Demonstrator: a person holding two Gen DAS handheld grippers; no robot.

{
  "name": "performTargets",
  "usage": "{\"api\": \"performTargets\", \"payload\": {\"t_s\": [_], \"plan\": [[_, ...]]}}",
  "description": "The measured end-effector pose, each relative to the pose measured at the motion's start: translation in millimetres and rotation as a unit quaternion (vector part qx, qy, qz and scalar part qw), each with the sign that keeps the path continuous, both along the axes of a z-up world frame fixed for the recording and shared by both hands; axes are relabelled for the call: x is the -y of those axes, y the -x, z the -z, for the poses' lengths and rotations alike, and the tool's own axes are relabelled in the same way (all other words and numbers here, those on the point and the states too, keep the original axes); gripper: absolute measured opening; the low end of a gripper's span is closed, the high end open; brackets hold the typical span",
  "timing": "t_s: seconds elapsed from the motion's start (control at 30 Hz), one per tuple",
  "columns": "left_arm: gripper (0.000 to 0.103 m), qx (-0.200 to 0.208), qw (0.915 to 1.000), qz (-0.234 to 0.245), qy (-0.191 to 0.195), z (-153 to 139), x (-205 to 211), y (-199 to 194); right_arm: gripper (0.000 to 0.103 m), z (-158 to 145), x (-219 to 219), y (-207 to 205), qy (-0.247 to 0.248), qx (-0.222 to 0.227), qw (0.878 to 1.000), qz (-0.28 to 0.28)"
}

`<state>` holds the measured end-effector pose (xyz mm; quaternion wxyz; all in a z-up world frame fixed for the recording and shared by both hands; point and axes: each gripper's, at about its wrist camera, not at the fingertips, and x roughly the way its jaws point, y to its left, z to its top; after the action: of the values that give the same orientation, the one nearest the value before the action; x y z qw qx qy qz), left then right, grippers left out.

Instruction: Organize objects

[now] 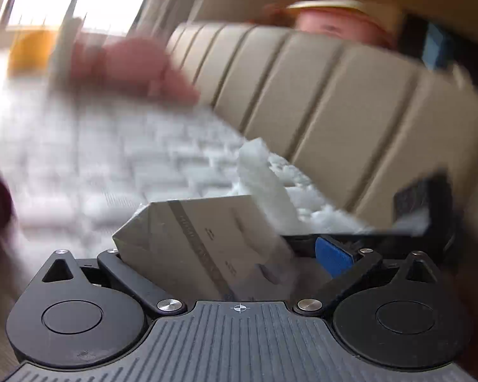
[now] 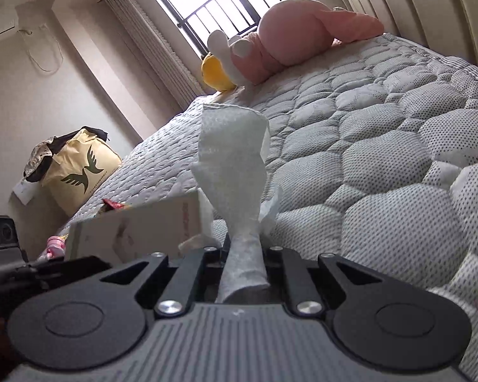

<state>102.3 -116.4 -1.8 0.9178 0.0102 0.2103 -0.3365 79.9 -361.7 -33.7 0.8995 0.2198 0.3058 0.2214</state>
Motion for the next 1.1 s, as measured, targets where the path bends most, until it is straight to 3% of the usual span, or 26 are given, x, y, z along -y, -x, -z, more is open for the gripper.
{"api": "performTargets", "payload": {"t_s": [0.07, 0.13, 0.2, 0.3, 0.4, 0.53, 0.67, 0.77, 0.83, 0.93, 1.0, 1.1], "plan": [[0.103, 0.043, 0.9976, 0.008, -0.053, 8.9, 5.2, 6.7, 0.011, 0.6, -9.5, 8.6, 0.016, 0.006, 1.000, 0.016], [0.101, 0.050, 0.9977, 0.011, -0.045, 11.1, 0.5, 8.3, 0.012, -0.5, -12.3, 15.2, 0.018, 0.008, 0.999, 0.034], [0.101, 0.086, 0.9954, 0.007, -0.042, 5.8, -4.2, 17.8, 0.012, -2.8, -11.5, 22.7, 0.009, 0.006, 0.998, 0.055], [0.100, 0.168, 0.9829, 0.024, -0.073, 6.2, -6.4, 43.0, 0.013, -14.8, -12.2, 39.1, 0.018, 0.017, 0.995, 0.092], [0.100, 0.192, 0.9772, 0.062, -0.066, 10.3, -3.8, 58.5, 0.014, -34.3, -17.9, 61.9, 0.045, 0.049, 0.989, 0.131], [0.100, 0.193, 0.9778, 0.076, -0.031, 14.4, -7.5, 61.7, 0.009, -59.5, -36.2, 88.2, 0.036, 0.084, 0.987, 0.134], [0.101, 0.149, 0.9873, 0.057, 0.003, 13.9, -16.7, 49.4, 0.009, -84.1, -71.3, 105.6, 0.089, 0.140, 0.978, 0.128], [0.100, 0.132, 0.9889, 0.065, 0.023, 14.4, -24.7, 46.5, 0.009, -95.7, -94.7, 105.3, 0.149, 0.167, 0.966, 0.127], [0.100, 0.140, 0.9868, 0.078, 0.021, 15.0, -24.6, 49.7, 0.009, -98.2, -105.5, 102.0, 0.185, 0.165, 0.960, 0.133], [0.100, 0.163, 0.9824, 0.091, 0.002, 16.5, -18.7, 59.7, 0.009, -92.4, -105.1, 93.0, 0.247, 0.152, 0.939, 0.182], [0.101, 0.178, 0.9793, 0.095, -0.012, 17.8, -14.6, 67.3, 0.009, -91.2, -88.0, 94.3, 0.196, 0.131, 0.954, 0.184], [0.102, 0.188, 0.9775, 0.093, -0.018, 18.9, -8.0, 74.5, 0.009, -93.6, -76.8, 105.8, 0.089, 0.121, 0.981, 0.122]]}}
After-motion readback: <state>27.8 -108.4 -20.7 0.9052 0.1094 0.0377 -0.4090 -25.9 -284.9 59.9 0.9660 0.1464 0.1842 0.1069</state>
